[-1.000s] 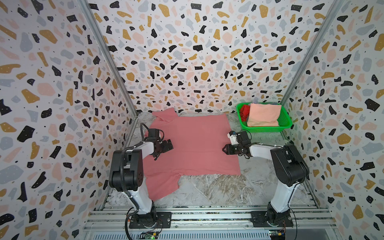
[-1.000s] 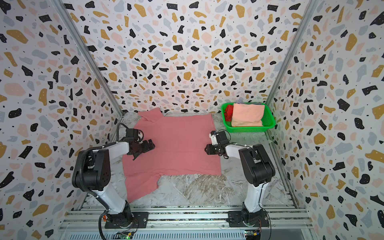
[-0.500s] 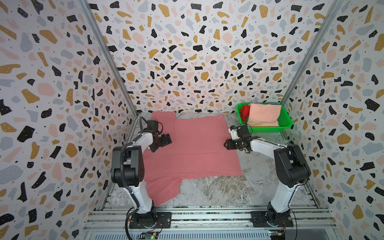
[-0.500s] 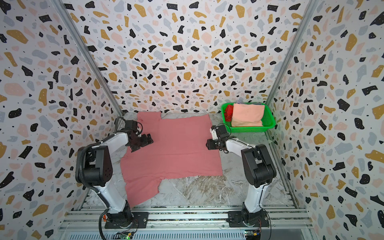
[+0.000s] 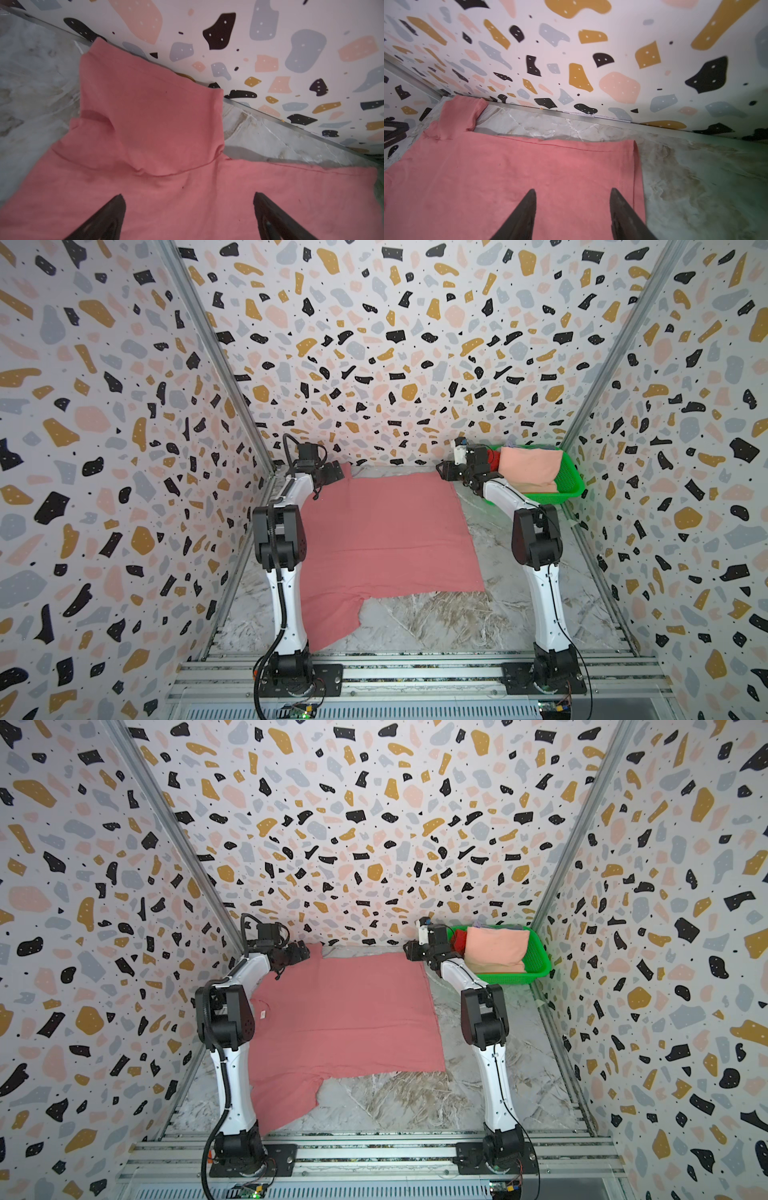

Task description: Fold and stack the t-shirts

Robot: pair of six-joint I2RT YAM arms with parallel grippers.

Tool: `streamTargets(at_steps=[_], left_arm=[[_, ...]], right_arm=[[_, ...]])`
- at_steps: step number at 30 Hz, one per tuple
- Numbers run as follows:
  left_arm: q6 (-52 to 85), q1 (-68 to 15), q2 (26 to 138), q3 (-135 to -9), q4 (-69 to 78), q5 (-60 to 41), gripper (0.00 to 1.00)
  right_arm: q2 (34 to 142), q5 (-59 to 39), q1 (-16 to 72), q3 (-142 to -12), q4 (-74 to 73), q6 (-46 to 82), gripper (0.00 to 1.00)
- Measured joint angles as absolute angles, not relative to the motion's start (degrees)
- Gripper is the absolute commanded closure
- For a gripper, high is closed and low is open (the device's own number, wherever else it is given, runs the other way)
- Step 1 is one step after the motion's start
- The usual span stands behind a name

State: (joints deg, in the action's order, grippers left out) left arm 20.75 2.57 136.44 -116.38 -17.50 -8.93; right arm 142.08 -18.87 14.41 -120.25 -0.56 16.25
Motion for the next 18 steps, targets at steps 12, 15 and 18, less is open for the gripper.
streamTargets(at_steps=[12, 15, 18], left_arm=[[25.61, 3.38, 142.12, -115.98, -13.63, -11.73, 0.05], [25.23, 3.38, 141.64, -114.10, -12.08, -11.97, 0.05], [24.53, 3.38, 140.99, -112.71, -11.40, -12.01, 0.05]], right_arm=[[151.59, -25.32, 13.78, -129.62, 2.31, 18.85, 0.43], [151.65, -25.71, 14.96, -129.71, 4.49, 17.41, 0.44], [152.05, -25.21, 16.38, -129.69, 7.49, 15.92, 0.45]])
